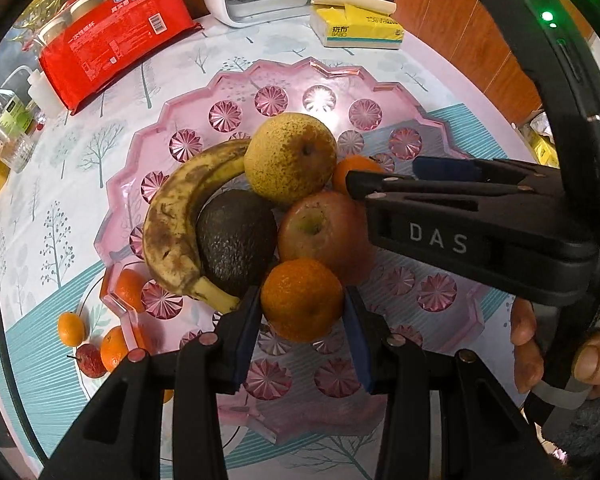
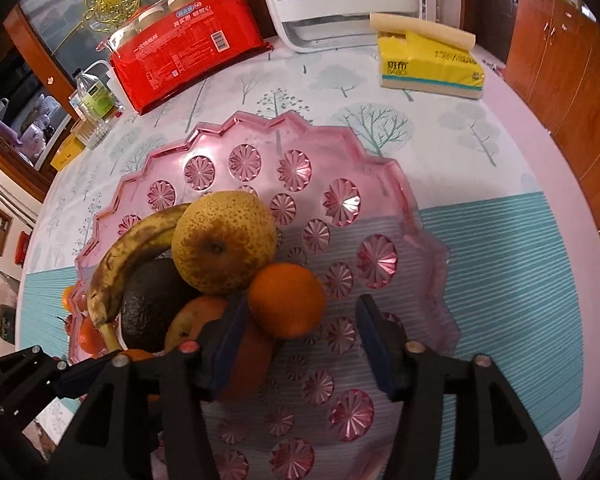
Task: Organize fruits
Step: 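Carry both oranges over the pink bowl and open both tools to drop them, then withdraw both tools from the bowl back toward the plate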
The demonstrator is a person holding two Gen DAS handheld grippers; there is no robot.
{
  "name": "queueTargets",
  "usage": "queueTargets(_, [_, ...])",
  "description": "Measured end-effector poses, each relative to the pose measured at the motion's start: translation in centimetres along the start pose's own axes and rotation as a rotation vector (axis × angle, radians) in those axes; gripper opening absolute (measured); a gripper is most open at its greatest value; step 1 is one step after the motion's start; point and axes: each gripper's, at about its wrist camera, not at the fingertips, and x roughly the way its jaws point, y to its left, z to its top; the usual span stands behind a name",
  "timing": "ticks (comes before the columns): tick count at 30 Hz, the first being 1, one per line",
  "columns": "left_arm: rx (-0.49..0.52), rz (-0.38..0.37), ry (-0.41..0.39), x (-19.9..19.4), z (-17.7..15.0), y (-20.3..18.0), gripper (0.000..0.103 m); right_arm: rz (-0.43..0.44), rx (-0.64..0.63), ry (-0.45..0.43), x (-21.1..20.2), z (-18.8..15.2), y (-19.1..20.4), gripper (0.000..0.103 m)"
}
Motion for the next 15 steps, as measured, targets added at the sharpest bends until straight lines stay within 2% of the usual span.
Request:
queueTargets(4, [0.008,-0.005,-0.019,-0.7,-0.3,-0.2,0.047,0.025,0.0,0.002,-0.4,-0.1,0.0,0.076])
queueTargets(5, [0.014,-0.001,-0.026,-0.9,-0.4,-0.3,0.051,0.032,-0.005,0.005,-0.4,-0.2,0.2,0.081])
queueTargets(7, [0.032,0.01,-0.041,-1.5,-0.5,-0.7,0.057,0.02,-0.026,0.006,-0.5,-0.4,0.8,0.087])
queueTargets(8, [0.039,0.029,-0.049,-1.7,-0.6,-0.8,0.07,0.009,-0.036,0.004,-0.6,-0.6,1.1,0.089])
queueTargets(9, [0.046,0.048,-0.065,-2.1,-0.7,-0.9,0.077,0.002,-0.043,0.002,-0.7,-0.7,1.3,0.09])
queueTargets(15, [0.041,0.067,-0.106,-4.0,-1.5,-0.5,0.077,0.011,-0.032,0.002,-1.3,-1.2,1.5,0.09])
